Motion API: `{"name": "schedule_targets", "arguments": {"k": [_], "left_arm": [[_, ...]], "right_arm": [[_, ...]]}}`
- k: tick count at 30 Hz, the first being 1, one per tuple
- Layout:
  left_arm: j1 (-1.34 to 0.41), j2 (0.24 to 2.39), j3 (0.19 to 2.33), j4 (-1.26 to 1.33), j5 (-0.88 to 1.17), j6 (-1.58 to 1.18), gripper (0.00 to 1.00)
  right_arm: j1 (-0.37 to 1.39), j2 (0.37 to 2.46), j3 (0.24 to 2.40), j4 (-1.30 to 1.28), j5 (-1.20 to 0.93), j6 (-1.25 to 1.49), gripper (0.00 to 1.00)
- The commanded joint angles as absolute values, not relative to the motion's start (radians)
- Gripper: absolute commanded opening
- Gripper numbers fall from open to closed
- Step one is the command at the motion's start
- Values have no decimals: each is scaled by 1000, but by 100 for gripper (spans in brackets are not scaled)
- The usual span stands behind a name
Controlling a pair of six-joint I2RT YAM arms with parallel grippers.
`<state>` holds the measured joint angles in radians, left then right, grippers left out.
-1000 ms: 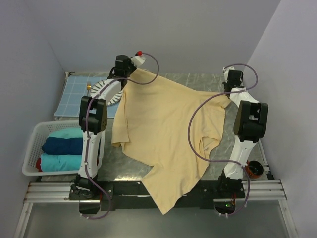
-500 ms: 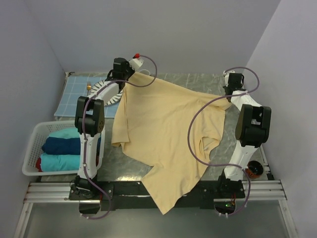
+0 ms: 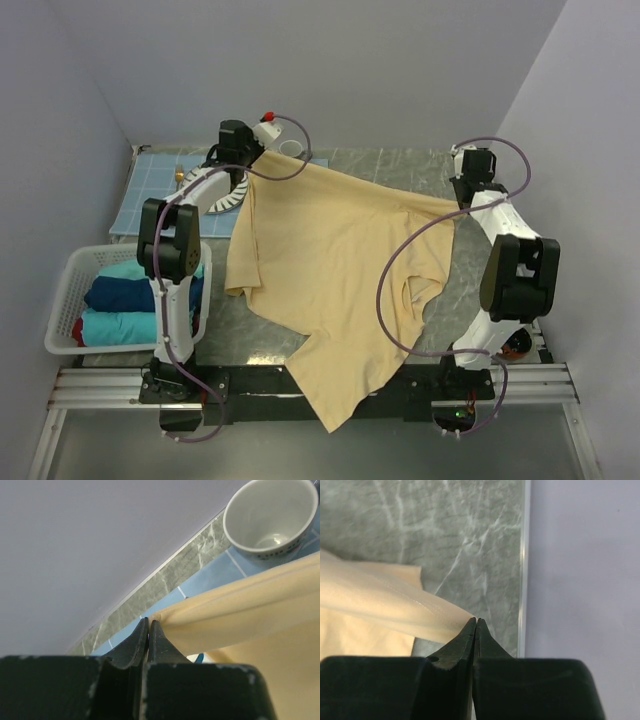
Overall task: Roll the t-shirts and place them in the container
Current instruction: Fold the T-shirt at the center of the board.
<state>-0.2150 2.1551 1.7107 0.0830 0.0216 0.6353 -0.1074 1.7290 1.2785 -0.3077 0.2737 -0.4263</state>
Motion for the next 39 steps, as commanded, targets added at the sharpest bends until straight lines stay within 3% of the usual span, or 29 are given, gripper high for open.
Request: {"name": "schedule_targets", "arguments": {"k": [1,11,31,39], "left_arm": [[-189,2051,1677,81,29,641,1],[-181,2010,1620,63,81,652,1],[-187,1950,1562,45,143,623,1],[-170,1884,1571,-83,331,580,1]], "right_arm": [[-68,1632,1247,-400,238,-362,0],[44,1500,1181,-521,241,-331,0],[5,1310,1106,-557,351,-437,0],[5,1266,1109,-598,379,-437,0]]}}
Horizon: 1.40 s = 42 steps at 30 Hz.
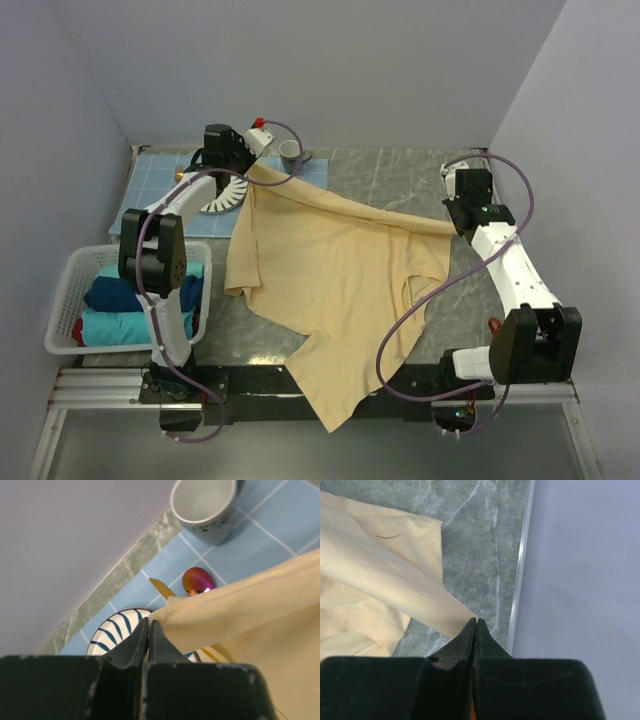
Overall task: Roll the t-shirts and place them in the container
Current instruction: Fold the T-shirt at the center of the board.
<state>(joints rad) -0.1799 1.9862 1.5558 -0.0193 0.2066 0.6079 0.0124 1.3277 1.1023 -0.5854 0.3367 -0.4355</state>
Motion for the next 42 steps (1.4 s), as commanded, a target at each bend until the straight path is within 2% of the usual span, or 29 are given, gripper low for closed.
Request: {"name": "schedule_targets", "arguments": {"k": [1,7,22,42], "left_arm": [[-170,1850,1536,-84,337,587,1],[-155,1743,1367,-57,341,658,1],[-135,1663,1210,-189,330,732,1],[-135,1664,1200,-253,278,675,3]], "right_arm": [[6,1256,1109,-613,362,-437,0],[5,1172,1039,-655,278,-498,0],[5,1051,836,-686,189,-581,0],[26,1069,767,-693,71,-577,0]]}}
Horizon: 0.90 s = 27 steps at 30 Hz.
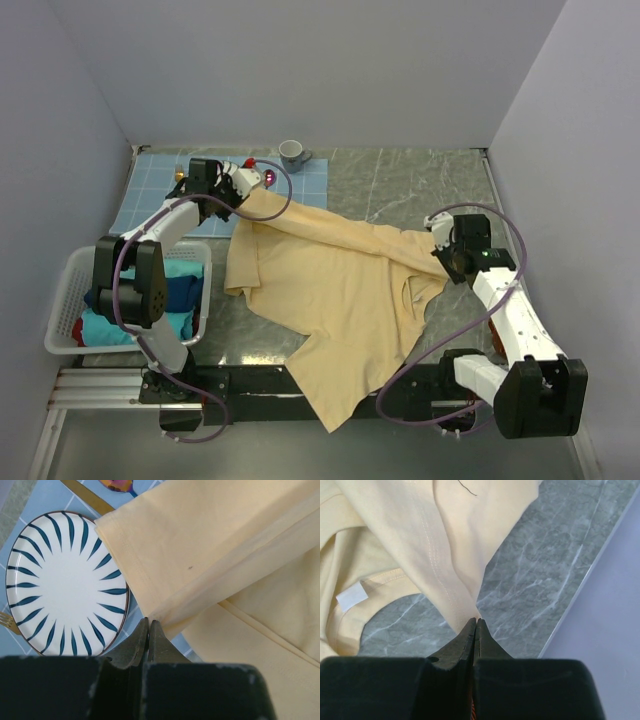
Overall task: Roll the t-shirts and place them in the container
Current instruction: Fold the T-shirt at the center of the board.
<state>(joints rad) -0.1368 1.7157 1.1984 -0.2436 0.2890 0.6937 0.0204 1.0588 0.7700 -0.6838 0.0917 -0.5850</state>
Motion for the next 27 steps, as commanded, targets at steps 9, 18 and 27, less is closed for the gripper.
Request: {"name": "schedule_targets", "arguments": {"k": [9,18,27], "left_arm": [[-111,1661,1287,-291,241,600,37],[-84,1840,1661,-339,295,268,62],[-83,1939,1755,-400,324,123,60]], "right_arm": [[-26,1091,899,-742,3,-488,51],[-103,1432,1193,-686,-67,-265,61],[-215,1765,1408,-695,-153,-233,60]]}}
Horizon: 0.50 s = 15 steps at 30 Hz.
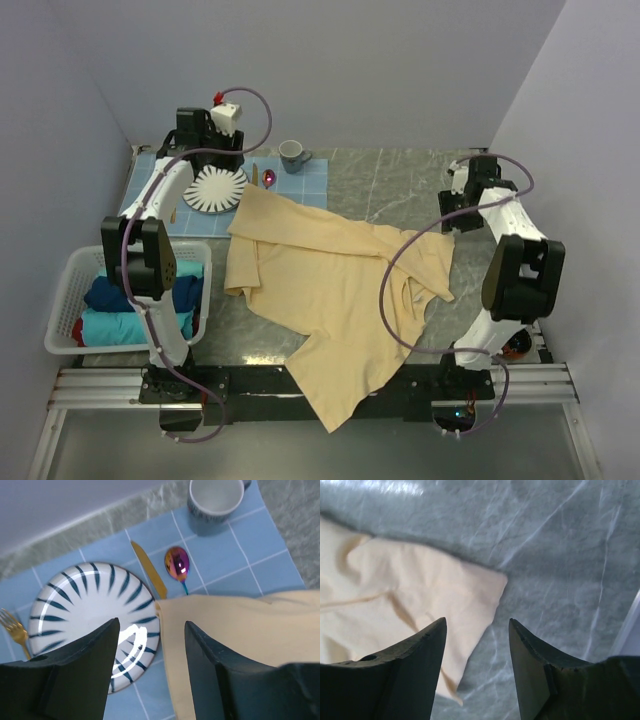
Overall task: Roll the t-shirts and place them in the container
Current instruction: Fold the T-shirt at the center of the board.
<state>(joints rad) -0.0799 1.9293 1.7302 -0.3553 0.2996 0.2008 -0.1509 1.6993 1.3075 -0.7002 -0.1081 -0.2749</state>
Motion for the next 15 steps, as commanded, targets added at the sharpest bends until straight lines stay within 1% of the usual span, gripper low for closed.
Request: {"name": "schedule_targets", "arguments": {"k": [1,4,6,10,15], "left_arm": [[-83,1940,1753,-402,318,127,60],[-83,1942,1743,-413,302,155,60],[-83,1942,1733,-416,292,163,60],[-83,1957,1739,-428,270,163,59],[-83,1983,1776,-457,258,169,59]], "right_arm": [[-221,1784,1436,-695,-159,-238,59],[-239,1851,1477,-710,-182,-256,57],[-241,1896,1497,-741,-201,-270,53],[-241,1953,1519,-765,-232,-285,53],[-239,2029,1543,-792,-221,-287,50]]}}
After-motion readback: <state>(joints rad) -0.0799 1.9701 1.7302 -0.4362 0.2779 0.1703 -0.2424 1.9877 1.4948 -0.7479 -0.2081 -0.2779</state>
